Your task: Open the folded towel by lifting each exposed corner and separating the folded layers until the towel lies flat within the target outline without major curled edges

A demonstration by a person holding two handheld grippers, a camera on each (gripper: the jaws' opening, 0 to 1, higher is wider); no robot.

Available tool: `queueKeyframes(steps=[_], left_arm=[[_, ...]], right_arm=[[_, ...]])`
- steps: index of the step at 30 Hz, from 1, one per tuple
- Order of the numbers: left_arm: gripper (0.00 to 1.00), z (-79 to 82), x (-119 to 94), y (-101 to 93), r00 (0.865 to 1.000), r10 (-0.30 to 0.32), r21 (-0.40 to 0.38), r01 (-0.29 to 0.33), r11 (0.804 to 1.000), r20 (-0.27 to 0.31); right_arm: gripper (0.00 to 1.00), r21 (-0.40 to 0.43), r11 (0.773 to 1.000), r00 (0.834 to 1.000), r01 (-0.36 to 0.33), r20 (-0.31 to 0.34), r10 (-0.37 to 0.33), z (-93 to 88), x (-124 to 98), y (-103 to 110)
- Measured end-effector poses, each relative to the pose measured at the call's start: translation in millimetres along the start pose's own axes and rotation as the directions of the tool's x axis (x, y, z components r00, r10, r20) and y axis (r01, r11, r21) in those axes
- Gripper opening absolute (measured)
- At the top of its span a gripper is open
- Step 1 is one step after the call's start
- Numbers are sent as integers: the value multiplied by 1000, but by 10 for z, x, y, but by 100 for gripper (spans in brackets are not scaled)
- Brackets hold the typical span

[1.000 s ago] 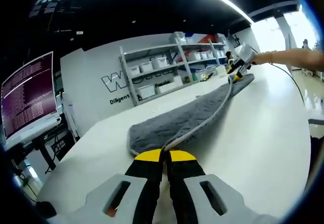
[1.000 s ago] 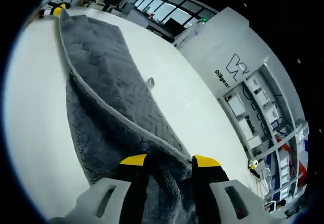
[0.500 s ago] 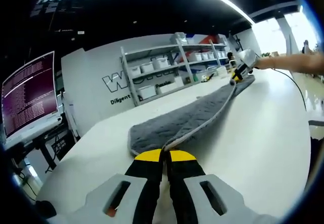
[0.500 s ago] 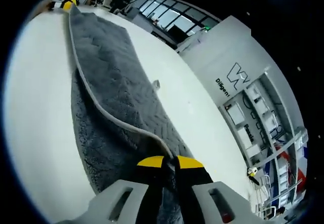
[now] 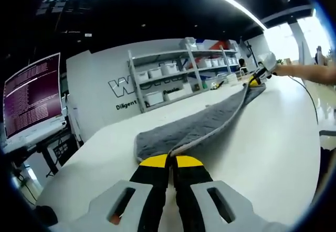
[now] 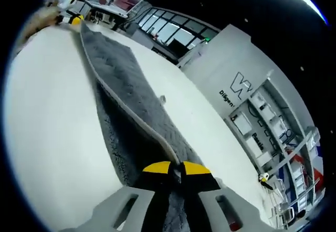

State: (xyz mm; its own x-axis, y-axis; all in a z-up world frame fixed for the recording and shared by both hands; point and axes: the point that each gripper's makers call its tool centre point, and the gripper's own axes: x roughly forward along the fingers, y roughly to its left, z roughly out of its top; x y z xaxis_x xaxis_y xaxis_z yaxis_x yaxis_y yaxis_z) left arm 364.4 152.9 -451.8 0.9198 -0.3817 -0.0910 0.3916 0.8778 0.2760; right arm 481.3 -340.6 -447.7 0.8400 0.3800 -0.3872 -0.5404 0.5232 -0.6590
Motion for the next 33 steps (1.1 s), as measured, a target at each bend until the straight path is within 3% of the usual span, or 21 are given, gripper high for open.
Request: queueKeyframes(steps=[6, 10, 15, 22, 27, 33], left_arm=[[3, 41, -36, -10, 1000, -9, -31, 9, 999, 9], [3, 30, -74, 3, 1000, 0, -4, 0, 1000, -8], [3, 64, -131, 45, 1000, 17, 15, -17, 1000, -15], [3, 162, -240, 80, 999, 42, 28, -42, 999, -2], [3, 193, -308, 67, 999, 38, 34, -37, 999, -5], [3, 187, -345, 62, 999, 28, 42, -27, 999, -34]], right_arm=[[2, -20, 1000, 1000, -4, 23, 5, 30, -224, 90], [2, -28, 999, 998, 27, 50, -26, 54, -391, 155], [2, -54, 998, 997, 18, 82, -14, 115, -612, 367], [2, -79, 996, 996, 34, 89, -27, 90, -764, 472], [2, -10, 1000, 996, -8, 89, 9, 18, -852, 608], [2, 17, 997, 995, -75, 71, 74, 22, -990, 780]])
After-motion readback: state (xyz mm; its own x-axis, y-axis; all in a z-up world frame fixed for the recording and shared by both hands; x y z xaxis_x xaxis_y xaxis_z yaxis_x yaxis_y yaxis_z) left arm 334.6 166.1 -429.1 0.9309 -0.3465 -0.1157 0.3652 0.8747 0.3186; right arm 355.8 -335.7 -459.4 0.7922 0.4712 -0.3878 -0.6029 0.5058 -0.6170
